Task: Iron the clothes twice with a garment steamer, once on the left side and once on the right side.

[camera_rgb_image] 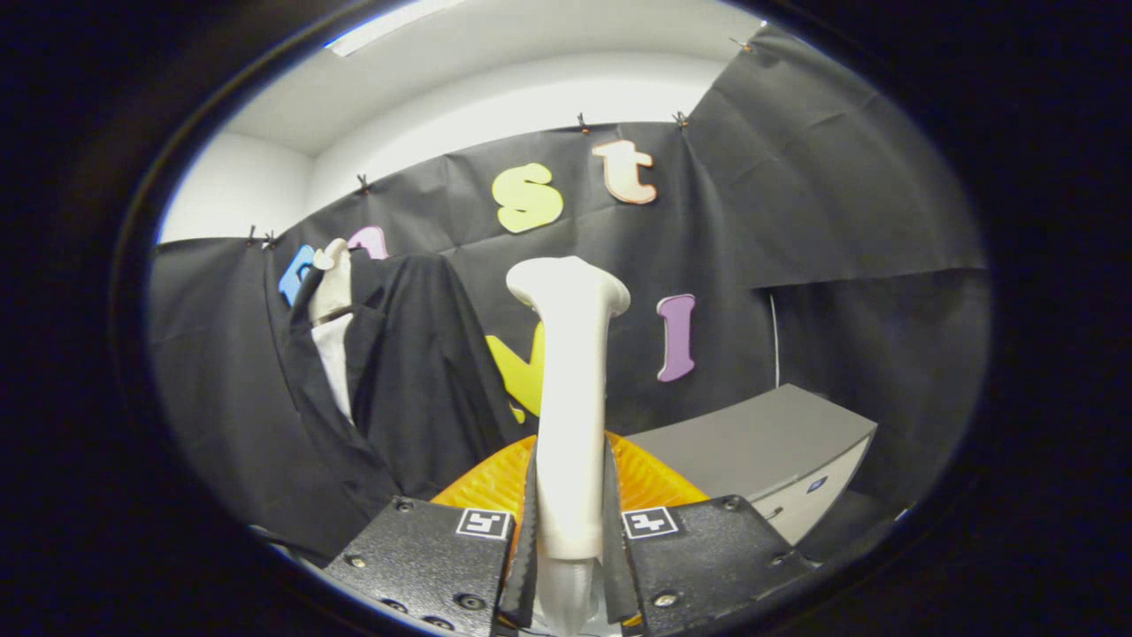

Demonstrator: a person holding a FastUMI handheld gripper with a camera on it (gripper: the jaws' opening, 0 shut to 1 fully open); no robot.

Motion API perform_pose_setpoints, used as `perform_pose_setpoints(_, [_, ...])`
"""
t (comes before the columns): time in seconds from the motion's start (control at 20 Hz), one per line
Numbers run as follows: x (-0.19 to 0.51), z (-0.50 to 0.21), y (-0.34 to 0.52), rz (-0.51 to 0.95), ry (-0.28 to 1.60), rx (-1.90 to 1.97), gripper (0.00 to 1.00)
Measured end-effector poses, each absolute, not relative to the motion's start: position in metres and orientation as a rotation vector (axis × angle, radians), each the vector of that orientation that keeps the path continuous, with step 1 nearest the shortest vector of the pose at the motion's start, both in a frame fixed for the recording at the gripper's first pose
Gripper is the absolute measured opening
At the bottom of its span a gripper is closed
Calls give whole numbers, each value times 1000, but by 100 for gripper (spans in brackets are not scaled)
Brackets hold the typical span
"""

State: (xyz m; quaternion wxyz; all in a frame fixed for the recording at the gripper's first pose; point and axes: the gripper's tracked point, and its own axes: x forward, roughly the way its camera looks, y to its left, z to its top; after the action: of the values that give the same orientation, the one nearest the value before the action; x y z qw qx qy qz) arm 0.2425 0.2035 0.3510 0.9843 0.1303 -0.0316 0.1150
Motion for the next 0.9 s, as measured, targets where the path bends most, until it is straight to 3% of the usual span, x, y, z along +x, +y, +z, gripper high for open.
perform_pose_setpoints(0.5, [205,392,352,366,-133,187,33])
perform_pose_setpoints(0.9, [220,382,410,393,-94,135,33])
